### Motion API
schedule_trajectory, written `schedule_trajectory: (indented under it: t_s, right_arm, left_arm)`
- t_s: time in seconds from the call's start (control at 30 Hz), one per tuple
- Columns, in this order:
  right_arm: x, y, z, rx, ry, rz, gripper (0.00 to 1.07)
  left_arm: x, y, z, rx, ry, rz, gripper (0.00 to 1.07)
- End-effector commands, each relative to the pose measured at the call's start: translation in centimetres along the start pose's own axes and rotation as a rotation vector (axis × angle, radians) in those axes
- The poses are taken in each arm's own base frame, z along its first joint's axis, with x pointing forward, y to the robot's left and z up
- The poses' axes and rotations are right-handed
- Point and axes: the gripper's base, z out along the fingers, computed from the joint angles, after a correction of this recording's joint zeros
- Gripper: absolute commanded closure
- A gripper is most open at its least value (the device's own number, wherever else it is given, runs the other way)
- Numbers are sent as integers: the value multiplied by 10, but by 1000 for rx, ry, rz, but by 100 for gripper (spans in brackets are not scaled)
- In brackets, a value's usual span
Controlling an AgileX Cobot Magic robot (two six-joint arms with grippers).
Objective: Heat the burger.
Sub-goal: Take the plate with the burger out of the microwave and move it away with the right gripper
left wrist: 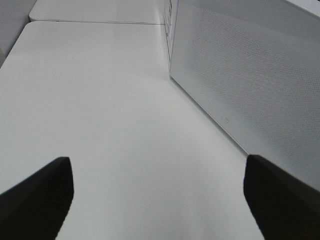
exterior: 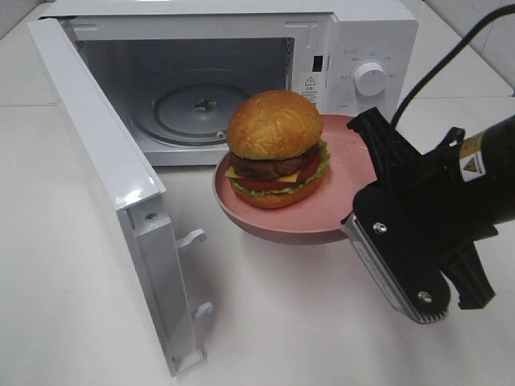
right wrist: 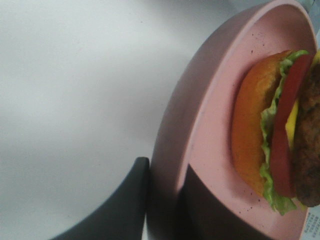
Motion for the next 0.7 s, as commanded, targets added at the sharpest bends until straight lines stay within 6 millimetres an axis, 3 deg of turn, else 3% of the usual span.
schedule_trajectory:
  t_s: [0.03, 0.7]
  right_arm:
    - [-1, -2, -14, 92, -2, 26, 102]
    - [12, 48, -87, 168, 123, 159, 102]
  left_arm:
    - [1, 0, -1, -2, -12, -1, 22]
    - [1, 0, -1, -2, -12, -1, 22]
